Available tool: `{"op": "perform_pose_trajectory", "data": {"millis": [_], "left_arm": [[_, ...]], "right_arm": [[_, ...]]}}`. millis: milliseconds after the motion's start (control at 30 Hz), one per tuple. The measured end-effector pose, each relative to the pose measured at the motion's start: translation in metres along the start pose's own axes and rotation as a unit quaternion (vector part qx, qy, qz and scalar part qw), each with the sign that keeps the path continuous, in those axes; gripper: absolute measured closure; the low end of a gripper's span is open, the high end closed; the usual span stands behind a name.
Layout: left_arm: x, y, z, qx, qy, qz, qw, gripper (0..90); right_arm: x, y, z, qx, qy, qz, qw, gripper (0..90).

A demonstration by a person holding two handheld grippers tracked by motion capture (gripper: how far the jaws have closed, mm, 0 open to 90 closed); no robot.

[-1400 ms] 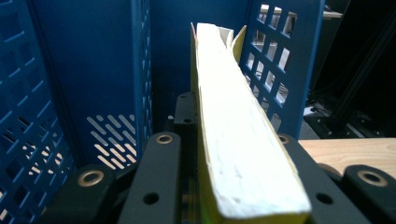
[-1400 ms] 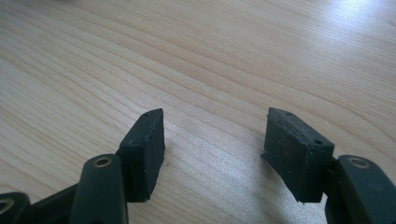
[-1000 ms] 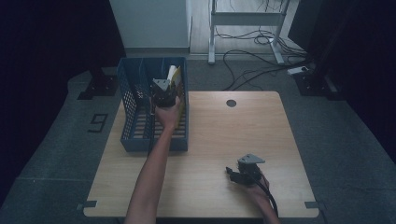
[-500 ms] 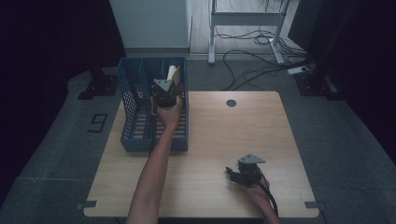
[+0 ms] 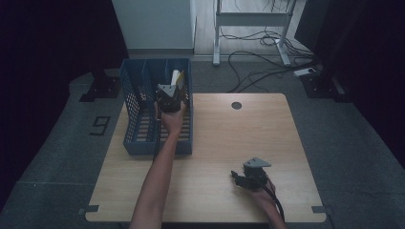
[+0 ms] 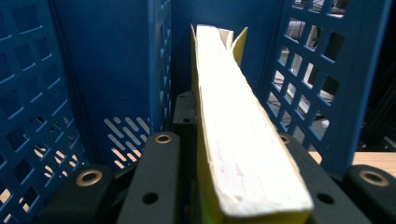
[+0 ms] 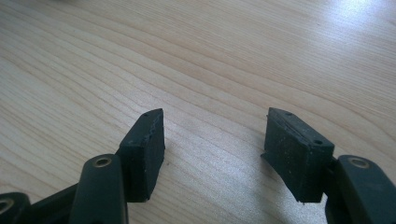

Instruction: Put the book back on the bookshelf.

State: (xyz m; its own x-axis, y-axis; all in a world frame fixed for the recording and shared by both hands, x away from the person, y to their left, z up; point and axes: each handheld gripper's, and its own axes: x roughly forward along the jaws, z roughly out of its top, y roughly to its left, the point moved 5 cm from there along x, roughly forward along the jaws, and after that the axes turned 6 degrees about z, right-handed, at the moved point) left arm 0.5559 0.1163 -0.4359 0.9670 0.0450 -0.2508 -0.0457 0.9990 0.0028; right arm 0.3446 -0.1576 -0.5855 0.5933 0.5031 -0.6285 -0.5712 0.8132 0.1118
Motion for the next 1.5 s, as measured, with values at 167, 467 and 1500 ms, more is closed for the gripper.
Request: {"op": "perform_pose_trajectory", "data": {"millis": [167,467,1500], "left_arm": [[-0.003,-0.001,-0.001,0.006,-0.007,0.003,1.0,69.8],[-0.013,-0.001,-0.004,0.007,-0.011,-0.004,0.9999,64.8],[-0.031,0.018,-0.008,-0.028,-0.025,0.008,0.9992,61.7]], "right_arm": [[0.0,0.001,0.0,-0.001,0.0,-0.002,1.0,37.0],[0.0,0.001,0.0,-0.006,0.002,-0.005,1.0,37.1],[0.001,0.002,0.0,-0.009,0.004,-0.009,0.9999,36.7]]}}
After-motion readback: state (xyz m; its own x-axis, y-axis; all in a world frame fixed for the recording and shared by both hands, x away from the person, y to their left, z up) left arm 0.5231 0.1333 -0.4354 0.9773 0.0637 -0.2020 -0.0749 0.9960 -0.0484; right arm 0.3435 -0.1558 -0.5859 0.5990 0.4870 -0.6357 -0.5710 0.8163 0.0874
